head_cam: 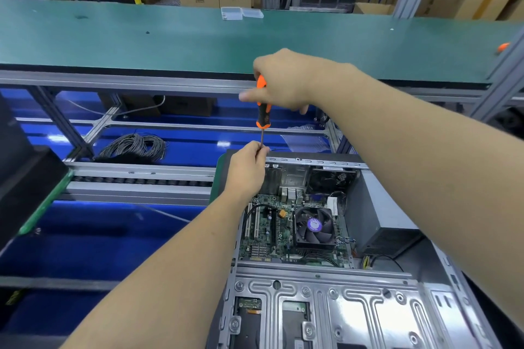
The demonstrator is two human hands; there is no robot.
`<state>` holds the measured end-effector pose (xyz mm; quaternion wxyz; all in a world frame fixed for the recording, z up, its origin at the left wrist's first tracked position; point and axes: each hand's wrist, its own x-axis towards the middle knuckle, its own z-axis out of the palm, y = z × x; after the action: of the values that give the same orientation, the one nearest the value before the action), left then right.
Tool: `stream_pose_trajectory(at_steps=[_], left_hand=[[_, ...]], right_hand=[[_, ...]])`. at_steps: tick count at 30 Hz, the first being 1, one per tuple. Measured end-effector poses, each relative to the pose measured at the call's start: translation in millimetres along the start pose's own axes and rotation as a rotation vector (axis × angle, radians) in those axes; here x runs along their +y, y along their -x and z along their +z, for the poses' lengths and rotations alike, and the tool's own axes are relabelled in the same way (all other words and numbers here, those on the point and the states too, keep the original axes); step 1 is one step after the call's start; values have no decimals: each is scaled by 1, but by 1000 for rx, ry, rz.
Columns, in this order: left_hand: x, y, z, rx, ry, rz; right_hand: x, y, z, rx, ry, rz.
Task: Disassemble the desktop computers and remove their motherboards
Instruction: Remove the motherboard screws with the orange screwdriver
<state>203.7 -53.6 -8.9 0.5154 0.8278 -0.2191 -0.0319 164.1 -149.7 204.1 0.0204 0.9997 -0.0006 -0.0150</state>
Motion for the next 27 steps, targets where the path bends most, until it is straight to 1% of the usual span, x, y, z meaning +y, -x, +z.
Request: stream_pose_trajectory(at_steps=[1,2,3,5,8,9,13,16,20,23,25,27], left_hand=[[-1,0,0,0,5,-3],[-1,-1,0,5,15,-8],[-2,-1,-1,13,23,-14],[-3,-2,-1,17,24,-17],[-3,0,0,3,13,-10],[-2,0,0,5,19,-7],[-2,1,-1,-1,17,7],[1,2,0,-16,11,23],[6,7,-3,-22,42,-33],[12,15,-3,38,38,-30],[14,22,0,84,8,5],[16,30,9,90,-23,17]], right_hand=[[1,-2,1,53,23,-26],[2,-4,2,66,-14,-65],[1,-3,2,72,-82,-117],[1,1,2,45,-180,-161],[3,2,9,108,-181,-112],[5,1,14,141,-192,-122],[4,7,30,157,-376,-144],[7,12,45,223,-449,-97],[17,23,48,284,-489,-49],[28,32,42,320,-516,-14],[34,39,36,357,-543,9],[41,47,28,407,-566,31]])
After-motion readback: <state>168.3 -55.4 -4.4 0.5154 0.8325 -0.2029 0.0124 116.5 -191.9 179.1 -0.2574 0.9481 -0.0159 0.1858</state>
